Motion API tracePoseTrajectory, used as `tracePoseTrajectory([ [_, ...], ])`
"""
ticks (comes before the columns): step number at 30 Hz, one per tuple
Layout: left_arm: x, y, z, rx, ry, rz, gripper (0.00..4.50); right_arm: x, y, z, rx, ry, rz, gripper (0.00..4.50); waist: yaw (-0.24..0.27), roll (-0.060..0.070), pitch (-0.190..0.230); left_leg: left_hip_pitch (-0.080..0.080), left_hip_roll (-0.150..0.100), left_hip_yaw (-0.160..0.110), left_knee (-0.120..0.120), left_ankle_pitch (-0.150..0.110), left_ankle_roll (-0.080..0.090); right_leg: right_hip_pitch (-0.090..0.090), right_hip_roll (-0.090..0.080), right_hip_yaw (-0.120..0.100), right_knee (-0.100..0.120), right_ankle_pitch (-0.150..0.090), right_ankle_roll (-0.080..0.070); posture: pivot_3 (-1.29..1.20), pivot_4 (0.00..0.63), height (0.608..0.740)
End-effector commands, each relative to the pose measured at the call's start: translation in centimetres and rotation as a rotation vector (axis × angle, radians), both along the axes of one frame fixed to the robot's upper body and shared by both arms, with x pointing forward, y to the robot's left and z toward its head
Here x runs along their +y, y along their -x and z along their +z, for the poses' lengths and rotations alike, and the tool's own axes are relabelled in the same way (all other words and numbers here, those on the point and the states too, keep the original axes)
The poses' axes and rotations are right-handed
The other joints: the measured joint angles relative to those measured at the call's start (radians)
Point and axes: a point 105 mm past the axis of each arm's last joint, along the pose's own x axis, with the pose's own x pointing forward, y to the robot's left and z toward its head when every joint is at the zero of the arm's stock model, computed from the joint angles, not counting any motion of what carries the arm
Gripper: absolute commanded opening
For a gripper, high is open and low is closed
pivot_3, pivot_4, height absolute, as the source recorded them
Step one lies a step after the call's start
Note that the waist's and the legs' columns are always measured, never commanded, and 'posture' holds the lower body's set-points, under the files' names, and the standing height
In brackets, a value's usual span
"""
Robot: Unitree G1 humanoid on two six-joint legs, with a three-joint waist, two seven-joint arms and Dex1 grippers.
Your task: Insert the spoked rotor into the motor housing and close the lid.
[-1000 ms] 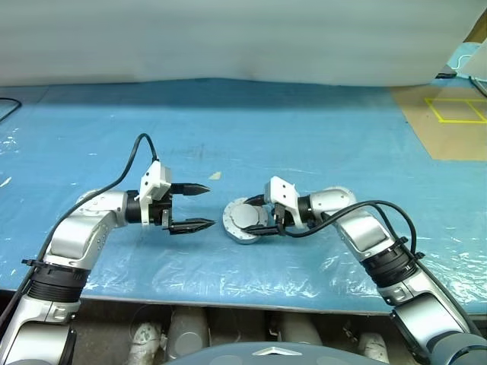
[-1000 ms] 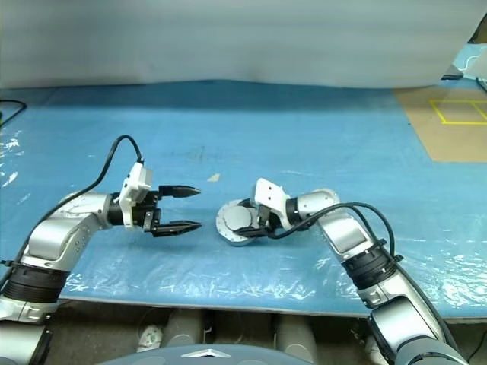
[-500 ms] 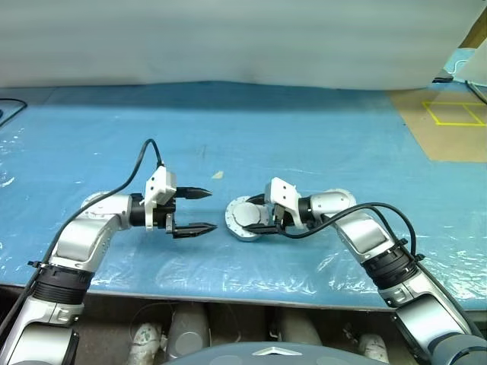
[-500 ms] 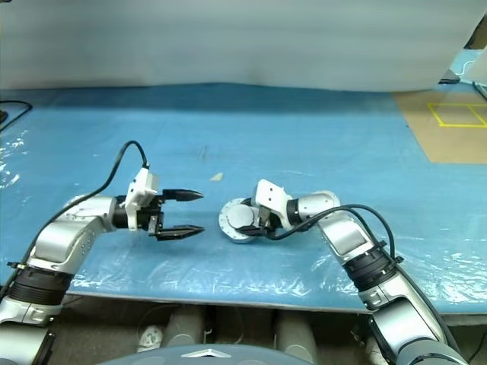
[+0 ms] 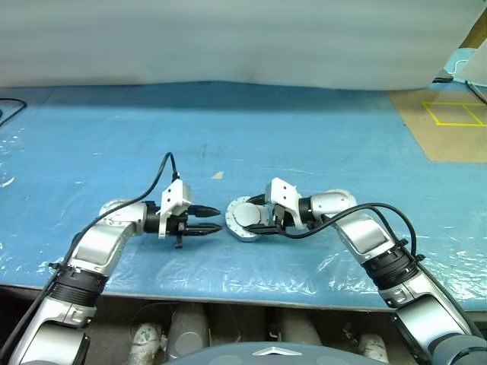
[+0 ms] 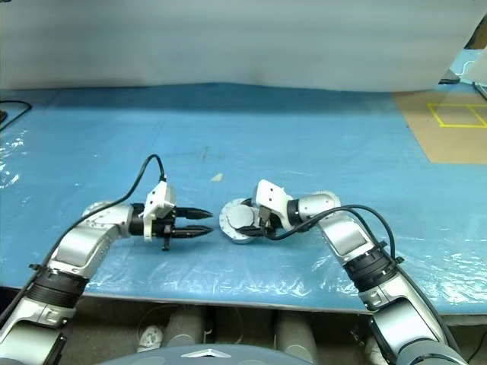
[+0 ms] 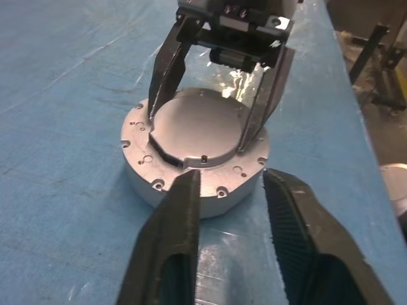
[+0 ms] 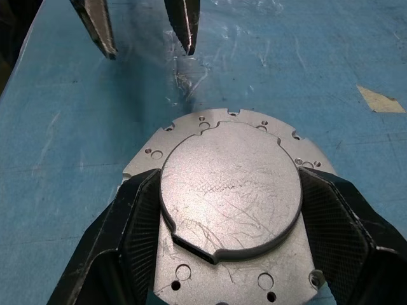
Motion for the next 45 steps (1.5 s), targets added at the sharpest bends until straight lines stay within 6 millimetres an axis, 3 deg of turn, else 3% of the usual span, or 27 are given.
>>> tracePoseTrajectory([
  [1, -0.5, -0.4, 0.4, -0.051, 0.006, 0.013, 1.48, -2.7, -0.1, -3.8, 0.099, 0.14, -0.109, 2.95, 0.0, 0.0, 0.0, 0.0, 0.0, 0.0, 0.0, 0.0, 0.0, 0.0, 0.0, 0.0, 0.0, 0.0, 0.0, 0.0, 0.15, 0.74],
  [11, -1.2, -0.9, -0.2, -0.074, 0.002, 0.034, 1.48, -2.6, -0.6, -3.6, 0.087, 0.133, -0.122, 2.95, -0.001, 0.0, 0.0, 0.0, 0.0, 0.0, 0.0, 0.0, 0.0, -0.001, 0.0, 0.0, 0.0, 0.0, 0.0, 0.0, 0.15, 0.74],
  [14, -1.2, -0.7, -0.2, -0.066, 0.014, 0.01, 0.92, -2.6, -0.6, -3.6, 0.087, 0.133, -0.122, 2.95, -0.001, 0.0, 0.0, 0.0, 0.0, 0.0, 0.0, 0.0, 0.0, -0.002, 0.0, 0.0, 0.0, 0.0, 0.0, 0.0, 0.15, 0.74],
  [16, -1.3, -1.0, -0.2, -0.08, 0.007, 0.025, 0.18, -2.6, -0.6, -3.6, 0.088, 0.132, -0.123, 2.95, -0.001, 0.0, 0.0, 0.0, 0.0, 0.0, 0.0, 0.0, 0.0, -0.002, 0.0, 0.0, 0.0, 0.0, 0.0, 0.0, 0.15, 0.74],
  [17, -1.4, -1.1, -0.3, -0.087, 0.003, 0.031, 0.04, -2.6, -0.6, -3.6, 0.088, 0.131, -0.123, 2.95, -0.001, 0.0, 0.0, 0.0, 0.0, 0.0, 0.0, 0.0, 0.0, -0.002, 0.0, 0.0, 0.0, 0.0, 0.0, 0.0, 0.15, 0.74],
  [32, -2.0, -1.2, -1.4, -0.08, -0.06, 0.0, 0.04, -2.6, -0.7, -3.2, 0.093, 0.122, -0.123, 2.95, 0.0, 0.0, 0.0, -0.001, 0.0, 0.0, -0.002, 0.0, 0.0, -0.003, 0.0, 0.0, -0.003, 0.0, 0.0, 0.0, 0.15, 0.74],
  [44, -2.4, -0.6, -1.7, -0.07, -0.084, -0.045, 0.04, -1.6, -0.9, -1.6, 0.106, 0.033, -0.11, 2.95, 0.0, 0.0, 0.0, -0.001, 0.0, 0.0, -0.003, 0.0, 0.0, -0.003, 0.0, 0.0, -0.005, 0.0, 0.0, 0.0, 0.15, 0.74],
  [45, -2.5, -0.6, -1.7, -0.072, -0.085, -0.045, 0.01, -1.5, -0.9, -1.3, 0.102, 0.021, -0.1, 3.3, 0.0, 0.0, 0.0, -0.001, 0.0, 0.0, -0.003, 0.0, 0.0, -0.003, 0.0, 0.0, -0.005, 0.0, 0.0, 0.0, 0.15, 0.74],
])
